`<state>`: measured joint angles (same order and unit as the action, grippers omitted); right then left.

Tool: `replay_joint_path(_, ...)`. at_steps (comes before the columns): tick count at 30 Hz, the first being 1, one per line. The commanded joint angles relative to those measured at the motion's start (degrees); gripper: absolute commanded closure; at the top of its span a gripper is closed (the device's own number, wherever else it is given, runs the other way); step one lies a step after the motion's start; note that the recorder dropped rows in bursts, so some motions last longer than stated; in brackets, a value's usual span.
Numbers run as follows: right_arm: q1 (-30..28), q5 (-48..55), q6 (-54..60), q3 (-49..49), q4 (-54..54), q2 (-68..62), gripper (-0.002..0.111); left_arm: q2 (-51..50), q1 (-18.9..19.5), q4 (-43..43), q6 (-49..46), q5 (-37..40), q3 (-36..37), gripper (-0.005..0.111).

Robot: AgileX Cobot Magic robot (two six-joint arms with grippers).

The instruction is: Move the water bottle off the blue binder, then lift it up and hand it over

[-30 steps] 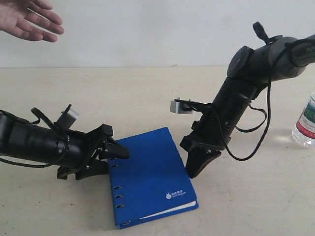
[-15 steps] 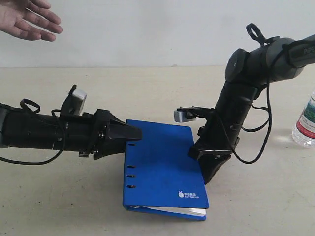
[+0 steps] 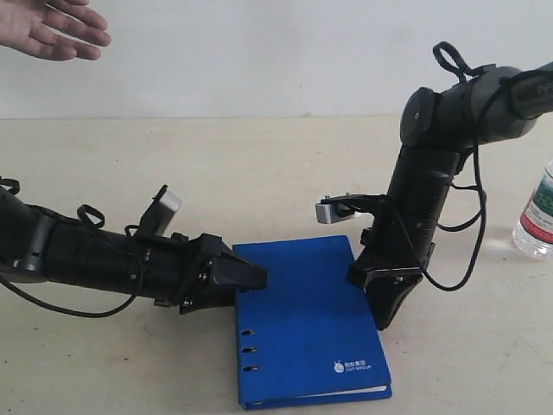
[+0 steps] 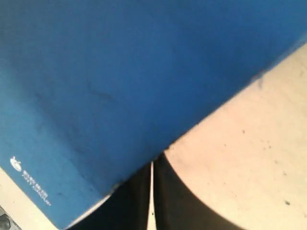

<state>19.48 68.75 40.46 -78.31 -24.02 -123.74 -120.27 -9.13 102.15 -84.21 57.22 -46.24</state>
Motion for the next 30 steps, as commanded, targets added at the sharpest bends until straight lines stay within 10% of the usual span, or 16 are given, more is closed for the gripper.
replay_joint_path(1,1.15,-5.12,0.35,-0.55,-10.21,0.32,0.108,1.58,-2.92,-2.2,-5.59,12.74,-1.57,0.049)
replay_joint_path(16,1.15,-1.16,12.6,-0.55,-21.09,0.32,0.108,5.05,-9.56,-2.2,-7.46,12.74,-3.81,0.051)
replay_joint_path(25,1.15,1.19,12.6,-0.55,-20.99,0.32,0.108,4.95,-9.42,-12.21,6.48,-0.86,-3.81,0.072)
replay_joint_path(30,1.04,-0.18,13.15,-0.55,-20.65,1.21,0.108,6.07,-9.31,-12.48,7.15,-4.67,-3.81,0.102)
